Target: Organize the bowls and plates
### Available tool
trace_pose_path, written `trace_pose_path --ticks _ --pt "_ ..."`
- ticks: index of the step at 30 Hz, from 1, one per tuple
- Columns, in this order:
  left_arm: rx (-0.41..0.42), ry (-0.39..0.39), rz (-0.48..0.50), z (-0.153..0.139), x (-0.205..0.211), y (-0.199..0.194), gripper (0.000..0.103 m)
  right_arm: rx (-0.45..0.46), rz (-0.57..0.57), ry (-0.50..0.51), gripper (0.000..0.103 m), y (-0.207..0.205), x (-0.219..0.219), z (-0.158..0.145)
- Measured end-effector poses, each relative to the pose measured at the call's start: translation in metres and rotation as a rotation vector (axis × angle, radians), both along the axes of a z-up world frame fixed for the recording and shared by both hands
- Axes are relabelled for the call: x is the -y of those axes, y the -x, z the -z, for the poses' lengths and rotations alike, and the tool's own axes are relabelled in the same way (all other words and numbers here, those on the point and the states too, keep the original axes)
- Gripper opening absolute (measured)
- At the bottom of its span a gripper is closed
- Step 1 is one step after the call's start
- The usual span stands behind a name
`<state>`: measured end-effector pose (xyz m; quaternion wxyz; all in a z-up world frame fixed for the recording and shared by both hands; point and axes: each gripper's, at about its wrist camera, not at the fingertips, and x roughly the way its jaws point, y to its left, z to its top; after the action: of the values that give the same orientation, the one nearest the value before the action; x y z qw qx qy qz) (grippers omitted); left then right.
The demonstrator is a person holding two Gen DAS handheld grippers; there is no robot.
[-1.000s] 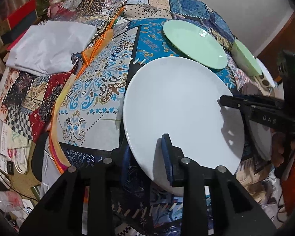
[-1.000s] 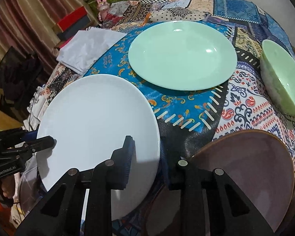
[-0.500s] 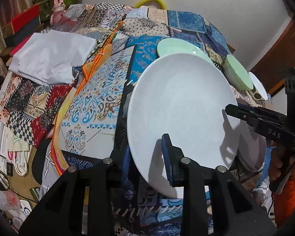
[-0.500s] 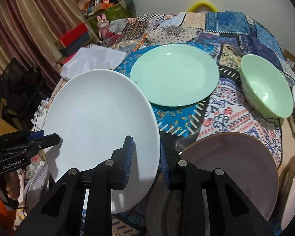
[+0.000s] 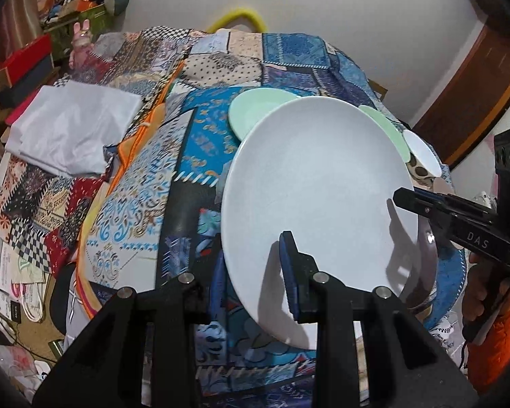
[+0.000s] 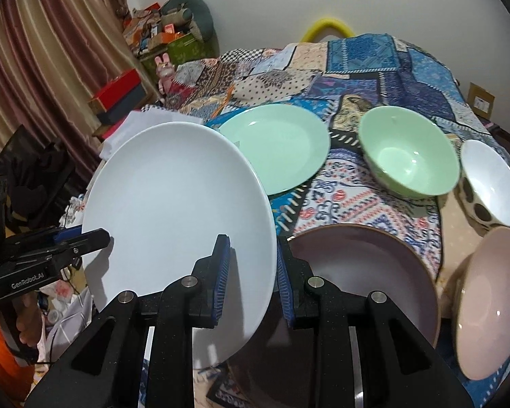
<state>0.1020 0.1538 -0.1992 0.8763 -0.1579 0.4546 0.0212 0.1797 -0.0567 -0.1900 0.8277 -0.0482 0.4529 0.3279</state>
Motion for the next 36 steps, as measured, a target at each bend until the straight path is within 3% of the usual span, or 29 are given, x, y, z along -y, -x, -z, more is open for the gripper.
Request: trace_pose_path --ticks 20,36 --pt "0.009 -0.002 0.091 -0.015 0.065 -0.021 0.030 0.030 0.116 -0.045 0.024 0.010 0.075 -0.015" --pt "-0.049 -0.009 0.151 0.005 0.105 -0.043 0.030 -0.035 0.197 -0.063 0.024 0.007 0.114 0.010"
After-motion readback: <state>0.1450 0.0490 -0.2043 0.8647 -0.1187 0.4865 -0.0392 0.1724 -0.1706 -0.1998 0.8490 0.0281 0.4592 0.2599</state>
